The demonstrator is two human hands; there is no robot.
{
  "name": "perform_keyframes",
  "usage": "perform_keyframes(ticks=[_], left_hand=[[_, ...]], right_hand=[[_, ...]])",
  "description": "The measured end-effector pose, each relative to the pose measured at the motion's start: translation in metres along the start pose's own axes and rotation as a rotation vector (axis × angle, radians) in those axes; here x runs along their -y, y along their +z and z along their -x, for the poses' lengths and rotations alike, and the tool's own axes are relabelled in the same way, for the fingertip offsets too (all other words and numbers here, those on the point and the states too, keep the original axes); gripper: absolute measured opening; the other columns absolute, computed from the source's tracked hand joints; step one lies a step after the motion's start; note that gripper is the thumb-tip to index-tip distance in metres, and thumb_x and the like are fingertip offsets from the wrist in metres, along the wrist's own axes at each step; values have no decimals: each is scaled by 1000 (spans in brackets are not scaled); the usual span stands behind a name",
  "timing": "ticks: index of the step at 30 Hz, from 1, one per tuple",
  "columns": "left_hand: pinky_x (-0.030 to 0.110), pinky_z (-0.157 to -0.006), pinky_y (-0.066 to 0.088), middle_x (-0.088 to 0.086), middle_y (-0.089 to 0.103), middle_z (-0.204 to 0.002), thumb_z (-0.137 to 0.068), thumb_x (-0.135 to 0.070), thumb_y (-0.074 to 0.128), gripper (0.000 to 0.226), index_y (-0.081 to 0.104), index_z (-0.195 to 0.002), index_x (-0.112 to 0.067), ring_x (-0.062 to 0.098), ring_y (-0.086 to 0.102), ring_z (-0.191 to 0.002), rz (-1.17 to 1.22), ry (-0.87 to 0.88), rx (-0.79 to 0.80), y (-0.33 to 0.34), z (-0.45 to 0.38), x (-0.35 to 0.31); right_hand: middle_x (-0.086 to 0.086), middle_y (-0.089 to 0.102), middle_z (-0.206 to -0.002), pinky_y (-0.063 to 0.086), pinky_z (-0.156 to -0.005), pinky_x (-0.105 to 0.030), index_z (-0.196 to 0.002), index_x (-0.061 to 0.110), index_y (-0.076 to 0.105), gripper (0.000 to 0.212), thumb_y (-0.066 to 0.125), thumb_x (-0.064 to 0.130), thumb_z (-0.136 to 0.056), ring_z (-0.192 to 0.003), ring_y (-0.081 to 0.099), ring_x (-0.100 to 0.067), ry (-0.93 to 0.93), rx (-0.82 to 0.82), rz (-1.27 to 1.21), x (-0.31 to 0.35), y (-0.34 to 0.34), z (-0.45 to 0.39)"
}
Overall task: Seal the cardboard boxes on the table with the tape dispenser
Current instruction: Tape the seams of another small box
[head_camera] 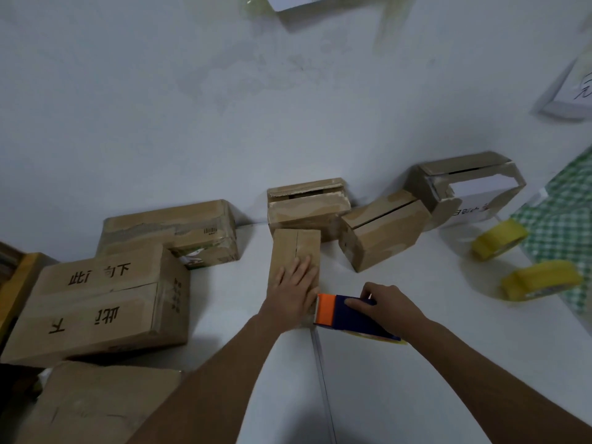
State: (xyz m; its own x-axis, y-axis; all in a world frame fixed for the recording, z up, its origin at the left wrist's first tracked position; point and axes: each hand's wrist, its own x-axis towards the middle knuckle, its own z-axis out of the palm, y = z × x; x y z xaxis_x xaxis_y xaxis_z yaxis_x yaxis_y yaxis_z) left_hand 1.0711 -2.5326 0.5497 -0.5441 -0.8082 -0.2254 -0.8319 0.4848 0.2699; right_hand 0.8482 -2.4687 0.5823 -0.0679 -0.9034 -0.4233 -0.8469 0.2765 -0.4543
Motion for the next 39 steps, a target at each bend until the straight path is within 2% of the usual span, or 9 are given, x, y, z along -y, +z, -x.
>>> perform_keyframes(ticks=[5, 11, 15, 22, 25, 29, 33, 36, 39], left_hand=[[40, -123, -2, -9, -14, -163, -95, -55, -11, 64, -7, -155, -32, 14, -13, -151, -102, 12, -48, 14, 2, 8], [41, -123, -3, -8, -15, -163, -98, -54, -3, 58, -13, -152, -34, 14, -16, -150, -66, 33, -45, 12, 3, 9], [41, -123, -4, -8, -16, -163, -100, -51, 4, 58, -12, -153, -32, 14, -17, -150, -71, 45, -30, 8, 5, 7], [40, -123, -2, -7, -14, -163, -105, -45, 14, 56, -6, -155, -29, 16, -12, -151, -125, 26, -59, 9, 6, 4], [41, -123, -2, -8, -18, -161, -102, -49, 7, 56, -9, -153, -32, 14, -15, -151, -94, 14, -41, 10, 5, 6], [41, -119, -10, -11, -26, -158, -89, -69, -6, 68, -15, -149, -38, 10, -25, -146, 19, 46, 26, 8, 0, 15], [38, -116, -16, -13, -29, -157, -90, -72, 5, 60, -6, -147, -54, 10, -28, -145, -9, 62, 63, 9, -1, 16], [35, -114, -18, -12, -28, -158, -90, -68, 8, 60, -6, -147, -53, 10, -28, -145, -20, 35, 36, 10, 0, 13], [38, -116, -14, -12, -27, -157, -93, -65, 14, 61, 0, -150, -50, 12, -27, -146, 12, 6, 27, 9, 1, 10]], right_hand=[[-2, 67, -95, 54, -72, -30, -97, 20, 56, 43, 53, 62, -89, -78, 62, -13, -4, 7, -52, -2, 3, 2], [0, 66, -93, 50, -66, -22, -98, 21, 55, 43, 52, 63, -88, -74, 60, -8, -39, 13, -45, -9, -1, 5], [-1, 66, -92, 52, -66, -25, -98, 20, 56, 44, 53, 63, -88, -72, 60, -9, -51, 0, -54, -15, -4, 11], [-2, 67, -92, 40, -58, -21, -95, 24, 56, 42, 51, 65, -87, -74, 59, -11, -8, -15, -15, -50, -18, 19], [-3, 65, -98, 46, -63, -25, -102, 22, 56, 43, 51, 64, -89, -80, 60, -15, 15, 18, -25, -46, -16, 14], [-2, 63, -100, 41, -59, -22, -109, 23, 51, 32, 49, 52, -95, -81, 59, -15, 44, 114, -90, -47, -14, 13], [-5, 64, -94, 44, -63, -27, -108, 15, 52, 34, 48, 47, -97, -81, 60, -18, 44, 19, -41, -38, 0, 12], [-8, 66, -95, 48, -72, -32, -105, 12, 52, 37, 47, 48, -98, -84, 62, -23, 12, -64, 3, -30, 13, 9], [-7, 66, -96, 42, -69, -30, -104, 13, 53, 38, 44, 50, -98, -83, 61, -24, -57, -157, 87, -26, 17, 4]])
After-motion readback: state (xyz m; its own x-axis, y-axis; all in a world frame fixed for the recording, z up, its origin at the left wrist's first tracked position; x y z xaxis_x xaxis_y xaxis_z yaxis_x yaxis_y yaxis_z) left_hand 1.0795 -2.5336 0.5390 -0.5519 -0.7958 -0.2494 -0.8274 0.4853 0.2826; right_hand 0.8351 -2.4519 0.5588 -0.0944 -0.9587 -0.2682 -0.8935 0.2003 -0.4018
